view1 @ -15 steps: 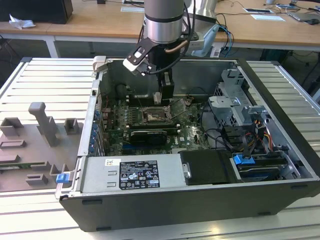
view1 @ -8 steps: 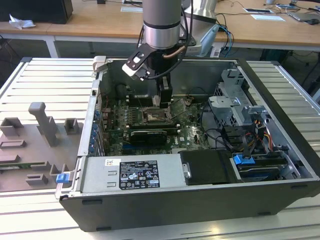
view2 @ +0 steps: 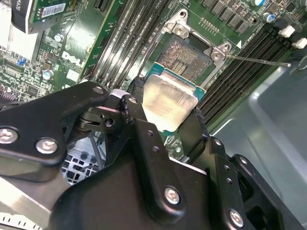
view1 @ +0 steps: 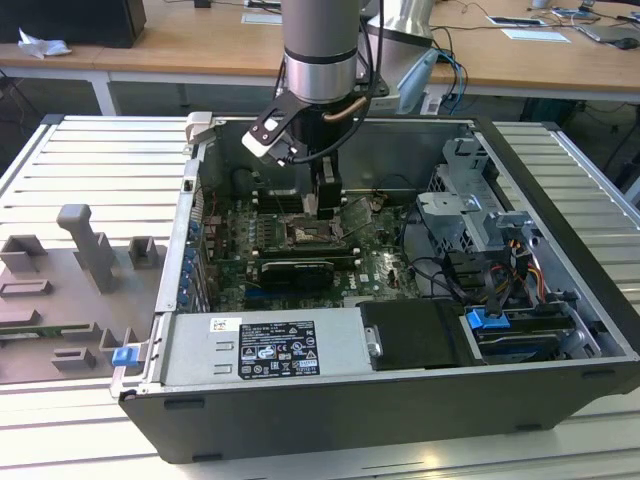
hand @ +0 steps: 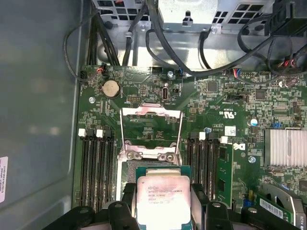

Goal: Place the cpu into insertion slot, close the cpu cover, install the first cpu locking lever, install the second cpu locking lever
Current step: 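Place the cpu into insertion slot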

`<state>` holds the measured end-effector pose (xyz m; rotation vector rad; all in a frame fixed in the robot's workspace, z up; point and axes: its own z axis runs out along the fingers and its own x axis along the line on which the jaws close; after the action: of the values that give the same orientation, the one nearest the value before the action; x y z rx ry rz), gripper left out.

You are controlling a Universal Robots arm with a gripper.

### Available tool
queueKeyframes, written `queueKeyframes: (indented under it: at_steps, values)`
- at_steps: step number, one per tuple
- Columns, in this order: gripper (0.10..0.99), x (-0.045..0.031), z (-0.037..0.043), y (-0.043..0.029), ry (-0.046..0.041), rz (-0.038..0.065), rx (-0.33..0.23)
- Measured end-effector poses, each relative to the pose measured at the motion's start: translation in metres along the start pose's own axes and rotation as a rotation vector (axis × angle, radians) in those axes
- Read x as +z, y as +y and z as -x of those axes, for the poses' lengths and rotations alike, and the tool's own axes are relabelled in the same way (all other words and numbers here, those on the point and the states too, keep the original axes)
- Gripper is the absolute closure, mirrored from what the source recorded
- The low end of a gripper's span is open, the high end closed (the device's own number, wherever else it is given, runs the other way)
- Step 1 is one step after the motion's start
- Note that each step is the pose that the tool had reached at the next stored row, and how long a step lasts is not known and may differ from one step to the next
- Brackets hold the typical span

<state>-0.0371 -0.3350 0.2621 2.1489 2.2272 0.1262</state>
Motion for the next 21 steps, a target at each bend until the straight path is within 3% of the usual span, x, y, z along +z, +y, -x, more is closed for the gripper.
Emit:
queueKeyframes:
  at_steps: [21]
  values:
    - [0.549, 0.0133, -0.0047, -0.0046, -0.0004, 0.000, 0.000]
